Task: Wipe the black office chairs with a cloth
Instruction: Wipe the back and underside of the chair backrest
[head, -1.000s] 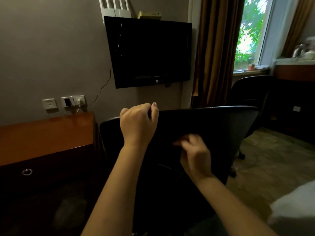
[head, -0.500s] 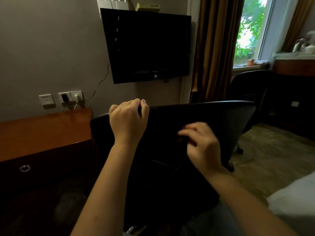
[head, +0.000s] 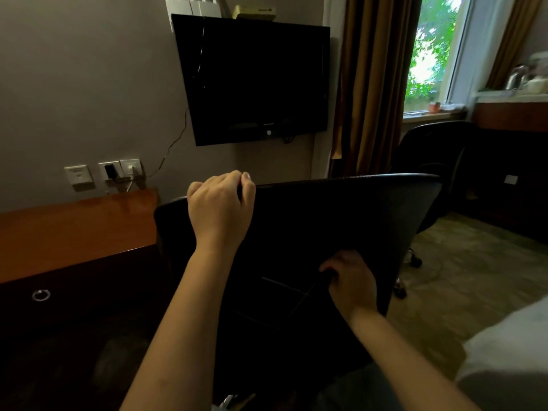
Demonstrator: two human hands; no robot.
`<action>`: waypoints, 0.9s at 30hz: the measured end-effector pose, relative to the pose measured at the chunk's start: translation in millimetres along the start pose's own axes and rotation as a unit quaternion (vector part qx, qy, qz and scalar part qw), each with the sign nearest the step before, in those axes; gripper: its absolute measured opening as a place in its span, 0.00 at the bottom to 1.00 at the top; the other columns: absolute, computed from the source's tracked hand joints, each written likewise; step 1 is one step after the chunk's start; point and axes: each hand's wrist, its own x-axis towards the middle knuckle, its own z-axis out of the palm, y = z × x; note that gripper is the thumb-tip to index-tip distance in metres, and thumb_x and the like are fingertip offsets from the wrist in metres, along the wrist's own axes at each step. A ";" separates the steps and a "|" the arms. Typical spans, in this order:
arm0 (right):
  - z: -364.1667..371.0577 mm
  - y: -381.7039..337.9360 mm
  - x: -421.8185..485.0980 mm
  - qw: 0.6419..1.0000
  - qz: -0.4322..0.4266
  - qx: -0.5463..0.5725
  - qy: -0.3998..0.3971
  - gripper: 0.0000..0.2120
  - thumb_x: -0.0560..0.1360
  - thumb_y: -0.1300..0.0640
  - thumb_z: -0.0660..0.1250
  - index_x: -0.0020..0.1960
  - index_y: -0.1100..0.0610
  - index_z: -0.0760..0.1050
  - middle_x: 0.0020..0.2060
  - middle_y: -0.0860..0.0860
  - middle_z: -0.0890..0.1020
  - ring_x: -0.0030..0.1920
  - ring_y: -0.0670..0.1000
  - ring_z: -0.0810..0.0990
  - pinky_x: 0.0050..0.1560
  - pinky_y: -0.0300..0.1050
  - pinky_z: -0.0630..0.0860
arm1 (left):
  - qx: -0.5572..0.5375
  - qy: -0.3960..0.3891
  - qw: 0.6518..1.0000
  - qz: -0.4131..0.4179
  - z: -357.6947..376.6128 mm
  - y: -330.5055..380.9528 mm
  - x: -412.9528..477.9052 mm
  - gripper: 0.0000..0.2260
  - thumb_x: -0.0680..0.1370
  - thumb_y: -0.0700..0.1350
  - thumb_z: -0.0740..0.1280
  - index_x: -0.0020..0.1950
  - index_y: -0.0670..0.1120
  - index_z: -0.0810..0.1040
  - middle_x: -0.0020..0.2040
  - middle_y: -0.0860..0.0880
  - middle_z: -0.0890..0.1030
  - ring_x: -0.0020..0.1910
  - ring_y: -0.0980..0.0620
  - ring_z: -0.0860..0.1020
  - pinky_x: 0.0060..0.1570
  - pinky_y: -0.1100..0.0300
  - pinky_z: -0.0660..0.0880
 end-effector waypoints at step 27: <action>-70.5 18.8 54.7 0.989 -0.084 -0.010 0.117 0.14 0.60 0.71 0.65 0.38 0.58 0.82 0.38 0.54 0.80 0.44 0.49 0.75 0.43 0.34 0.66 | 0.032 -0.028 0.993 0.110 43.9 82.6 7.5 0.20 0.79 0.51 0.56 0.30 0.47 0.73 0.24 0.51 0.75 0.23 0.50 0.73 0.37 0.57 0.68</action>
